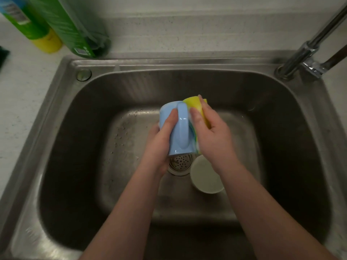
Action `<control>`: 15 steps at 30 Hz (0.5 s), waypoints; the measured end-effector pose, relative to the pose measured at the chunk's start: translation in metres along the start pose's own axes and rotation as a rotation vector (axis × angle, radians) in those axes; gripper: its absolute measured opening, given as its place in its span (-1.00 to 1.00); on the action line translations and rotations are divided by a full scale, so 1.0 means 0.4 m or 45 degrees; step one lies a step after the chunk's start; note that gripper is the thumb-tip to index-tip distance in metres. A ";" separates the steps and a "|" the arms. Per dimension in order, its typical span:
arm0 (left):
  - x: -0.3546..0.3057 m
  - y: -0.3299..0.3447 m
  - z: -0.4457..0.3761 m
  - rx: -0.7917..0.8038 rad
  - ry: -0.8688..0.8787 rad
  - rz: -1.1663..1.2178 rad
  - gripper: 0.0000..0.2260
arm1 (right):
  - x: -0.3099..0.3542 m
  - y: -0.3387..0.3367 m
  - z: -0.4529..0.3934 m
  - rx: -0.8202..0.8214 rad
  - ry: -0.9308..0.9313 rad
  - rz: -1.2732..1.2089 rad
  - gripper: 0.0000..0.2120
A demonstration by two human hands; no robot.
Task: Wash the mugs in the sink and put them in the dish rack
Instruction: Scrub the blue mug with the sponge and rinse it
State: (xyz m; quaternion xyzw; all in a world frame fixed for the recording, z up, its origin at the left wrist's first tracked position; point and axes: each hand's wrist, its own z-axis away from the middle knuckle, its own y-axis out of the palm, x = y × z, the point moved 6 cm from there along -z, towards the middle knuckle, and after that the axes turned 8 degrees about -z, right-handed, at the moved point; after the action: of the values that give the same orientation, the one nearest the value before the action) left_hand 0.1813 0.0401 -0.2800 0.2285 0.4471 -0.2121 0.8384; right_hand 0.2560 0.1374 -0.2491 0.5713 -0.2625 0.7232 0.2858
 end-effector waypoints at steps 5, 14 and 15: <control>-0.003 0.004 0.002 0.130 0.003 0.045 -0.67 | -0.021 -0.006 -0.004 -0.015 0.319 -0.409 -0.79; -0.028 0.010 0.015 0.132 0.012 0.015 -0.55 | 0.038 0.001 0.015 -0.004 -0.114 -0.030 -0.59; -0.026 0.010 0.013 0.123 0.013 -0.011 -0.50 | 0.032 -0.002 0.013 -0.018 -0.098 -0.033 -0.60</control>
State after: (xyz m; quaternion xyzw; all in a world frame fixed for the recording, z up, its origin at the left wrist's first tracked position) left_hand 0.1817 0.0417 -0.2679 0.2678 0.4418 -0.2357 0.8231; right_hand 0.2578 0.1358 -0.2355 0.6000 -0.2710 0.6950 0.2890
